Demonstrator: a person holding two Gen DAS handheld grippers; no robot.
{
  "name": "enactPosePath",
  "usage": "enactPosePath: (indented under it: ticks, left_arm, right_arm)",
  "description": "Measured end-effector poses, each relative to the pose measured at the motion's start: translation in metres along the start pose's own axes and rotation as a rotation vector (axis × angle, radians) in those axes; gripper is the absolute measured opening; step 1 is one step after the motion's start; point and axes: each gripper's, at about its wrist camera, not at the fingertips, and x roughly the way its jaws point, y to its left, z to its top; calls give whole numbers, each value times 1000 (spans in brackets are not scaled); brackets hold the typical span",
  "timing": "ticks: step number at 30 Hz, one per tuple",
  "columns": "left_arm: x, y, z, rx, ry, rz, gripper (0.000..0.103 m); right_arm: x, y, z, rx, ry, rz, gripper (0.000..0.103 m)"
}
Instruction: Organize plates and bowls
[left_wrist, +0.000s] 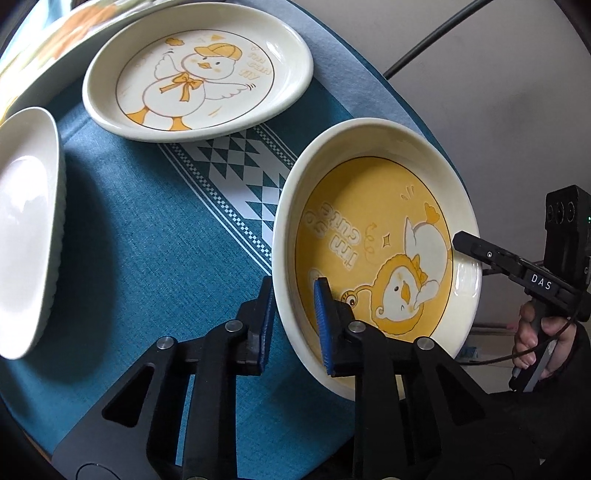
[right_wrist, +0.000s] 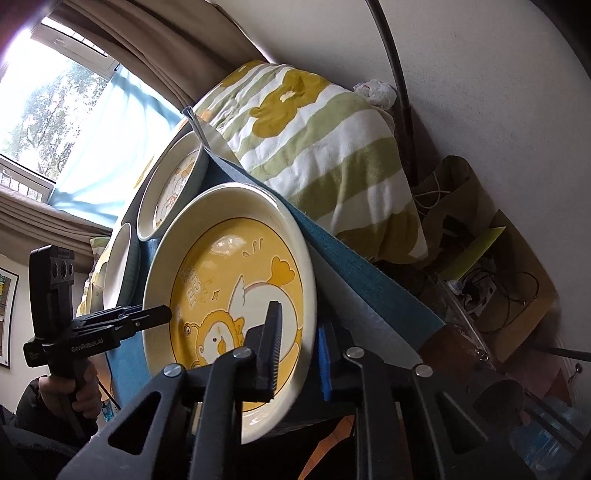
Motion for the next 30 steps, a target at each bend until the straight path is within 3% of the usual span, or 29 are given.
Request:
enactPosePath:
  ticks: [7, 18, 30]
  left_arm:
    - [9, -6, 7, -2, 1, -16, 14]
    - [4, -21, -2, 2, -48, 55, 14]
    - [-74, -20, -41, -125, -195, 100, 14]
  right_arm:
    - [1, 0, -1, -9, -1, 4, 13]
    - [5, 11, 3, -86, 21, -33, 13]
    - [-1, 62, 21, -253, 29, 26, 13]
